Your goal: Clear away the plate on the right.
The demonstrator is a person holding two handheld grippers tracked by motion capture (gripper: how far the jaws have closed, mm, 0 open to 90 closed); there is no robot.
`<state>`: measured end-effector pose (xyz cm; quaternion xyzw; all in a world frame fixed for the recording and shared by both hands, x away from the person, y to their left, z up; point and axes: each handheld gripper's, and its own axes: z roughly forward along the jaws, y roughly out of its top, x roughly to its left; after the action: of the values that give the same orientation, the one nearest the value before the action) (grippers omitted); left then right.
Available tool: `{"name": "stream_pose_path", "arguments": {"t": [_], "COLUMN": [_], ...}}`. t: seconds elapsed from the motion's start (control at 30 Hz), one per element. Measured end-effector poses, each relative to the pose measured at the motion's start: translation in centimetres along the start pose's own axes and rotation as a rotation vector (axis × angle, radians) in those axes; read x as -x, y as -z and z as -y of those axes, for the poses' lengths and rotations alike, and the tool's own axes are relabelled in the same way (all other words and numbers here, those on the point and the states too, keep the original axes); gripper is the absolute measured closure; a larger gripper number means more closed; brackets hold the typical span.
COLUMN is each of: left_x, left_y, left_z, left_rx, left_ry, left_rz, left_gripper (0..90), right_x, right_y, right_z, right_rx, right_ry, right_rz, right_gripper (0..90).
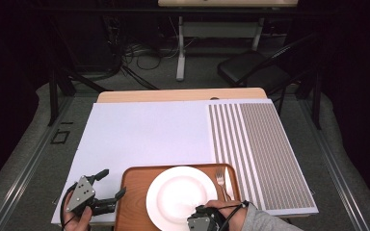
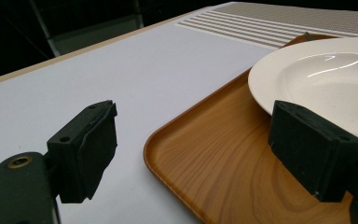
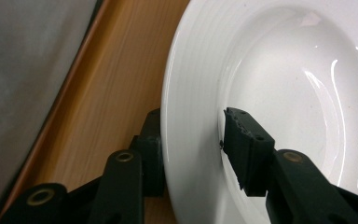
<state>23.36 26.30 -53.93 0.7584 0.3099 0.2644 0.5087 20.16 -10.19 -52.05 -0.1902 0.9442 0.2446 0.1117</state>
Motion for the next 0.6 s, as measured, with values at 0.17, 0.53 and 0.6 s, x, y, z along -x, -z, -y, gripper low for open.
{"name": "stream_pose_path", "arguments": {"t": [0.17,0.53,0.6], "left_x": [0.0,0.0,0.0], "left_y": [0.0,0.0,0.0], "left_z": [0.0,0.0,0.0], "left_rx": [0.0,0.0,0.0], "left_ry": [0.001,0.001,0.001], "left_rz": [-0.002,-0.001,0.002], "left_gripper": [15.7,15.7,15.7], "right_x": [-0.1,-0.2,-0.1], "right_y": [-0.3,-1.5,-1.4], "right_z": [-0.5,-0.5,-0.4], "right_rx": [0.016,0.026,0.03], "right_ry": [-0.004,-0.053,-0.075], "right_rz": [-0.005,-0.056,-0.06], "right_gripper": [60.1,53.6,50.6]}}
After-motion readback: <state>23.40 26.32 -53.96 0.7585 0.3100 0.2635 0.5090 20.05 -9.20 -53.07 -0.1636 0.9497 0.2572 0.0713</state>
